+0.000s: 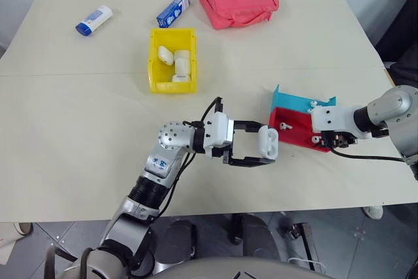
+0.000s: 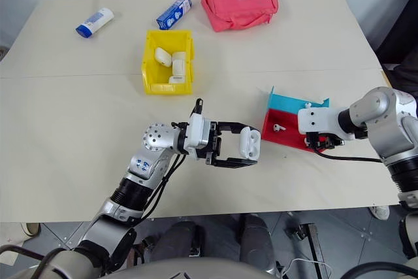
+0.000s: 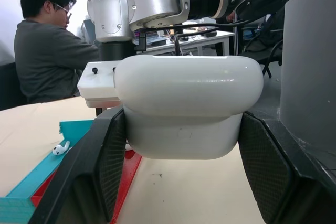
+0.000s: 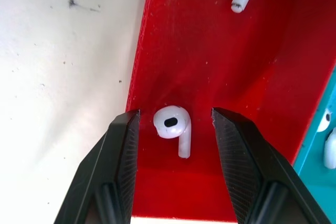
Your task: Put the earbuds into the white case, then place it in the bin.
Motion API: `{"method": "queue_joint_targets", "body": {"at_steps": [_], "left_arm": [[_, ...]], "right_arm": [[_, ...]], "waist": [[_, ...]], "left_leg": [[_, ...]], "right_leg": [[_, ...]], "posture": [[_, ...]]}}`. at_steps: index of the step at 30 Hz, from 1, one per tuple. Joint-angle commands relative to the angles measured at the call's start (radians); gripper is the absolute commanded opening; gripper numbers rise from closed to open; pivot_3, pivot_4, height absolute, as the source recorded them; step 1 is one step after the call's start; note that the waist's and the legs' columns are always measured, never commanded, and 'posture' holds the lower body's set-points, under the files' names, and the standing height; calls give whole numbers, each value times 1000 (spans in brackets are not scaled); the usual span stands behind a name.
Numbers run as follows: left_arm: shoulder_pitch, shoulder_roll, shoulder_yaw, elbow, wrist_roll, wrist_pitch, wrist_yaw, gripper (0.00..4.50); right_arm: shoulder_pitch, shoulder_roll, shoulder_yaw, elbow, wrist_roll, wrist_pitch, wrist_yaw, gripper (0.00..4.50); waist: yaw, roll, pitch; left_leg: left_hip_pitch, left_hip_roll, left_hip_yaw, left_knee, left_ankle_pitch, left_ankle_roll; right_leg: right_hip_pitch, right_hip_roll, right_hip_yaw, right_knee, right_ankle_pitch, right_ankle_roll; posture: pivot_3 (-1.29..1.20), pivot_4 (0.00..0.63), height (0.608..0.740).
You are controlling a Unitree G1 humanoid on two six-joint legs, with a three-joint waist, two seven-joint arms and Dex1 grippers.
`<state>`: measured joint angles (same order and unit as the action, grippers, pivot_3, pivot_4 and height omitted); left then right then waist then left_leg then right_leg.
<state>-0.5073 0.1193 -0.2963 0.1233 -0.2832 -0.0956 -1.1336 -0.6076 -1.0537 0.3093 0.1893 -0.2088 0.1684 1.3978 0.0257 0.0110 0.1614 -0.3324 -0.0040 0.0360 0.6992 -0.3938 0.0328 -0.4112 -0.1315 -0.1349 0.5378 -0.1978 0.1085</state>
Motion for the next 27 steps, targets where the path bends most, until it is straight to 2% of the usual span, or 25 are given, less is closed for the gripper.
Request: {"method": "queue_joint_targets", "body": {"at_steps": [1,10,13,16,17,23,27], "left_arm": [[3,0,-9,-52,-10,-2,9,2802],[6,4,-10,-59,-9,0,19,2802],[8,4,-10,-61,-9,1,21,2802],[8,5,-10,-63,-9,3,24,2802],[8,5,-10,-63,-9,3,25,2802],[1,3,-8,-52,-8,0,26,2802],[-4,2,-6,-38,-6,-6,24,2802]], "right_arm": [[-23,4,4,6,-13,-20,12,2232],[-36,16,8,29,-26,-38,25,2232],[-38,19,7,32,-29,-40,29,1623],[-38,20,5,34,-31,-42,35,623],[-38,20,4,35,-32,-41,36,434],[-33,22,-10,33,-25,-35,23,436],[-25,15,-67,-9,14,20,-6,436]], "waist": [[-1,0,0],[-1,0,0],[-1,0,0],[-1,0,0],[-1,0,0],[-1,0,0],[0,0,0]], "left_leg": [[0,0,0,0,0,0],[0,0,0,0,0,0],[0,0,0,0,0,0],[0,0,0,0,0,0],[0,0,0,0,0,0],[0,0,0,0,0,0],[0,0,0,0,0,0]], "right_leg": [[0,0,0,0,0,0],[0,0,0,0,0,0],[0,0,0,0,0,0],[0,0,0,0,0,0],[0,0,0,0,0,0],[0,0,0,0,0,0],[0,0,0,0,0,0]], "posture": [[0,150,740],[0,150,740],[0,150,740],[0,150,740],[0,150,740],[0,150,740],[0,150,740]]}}
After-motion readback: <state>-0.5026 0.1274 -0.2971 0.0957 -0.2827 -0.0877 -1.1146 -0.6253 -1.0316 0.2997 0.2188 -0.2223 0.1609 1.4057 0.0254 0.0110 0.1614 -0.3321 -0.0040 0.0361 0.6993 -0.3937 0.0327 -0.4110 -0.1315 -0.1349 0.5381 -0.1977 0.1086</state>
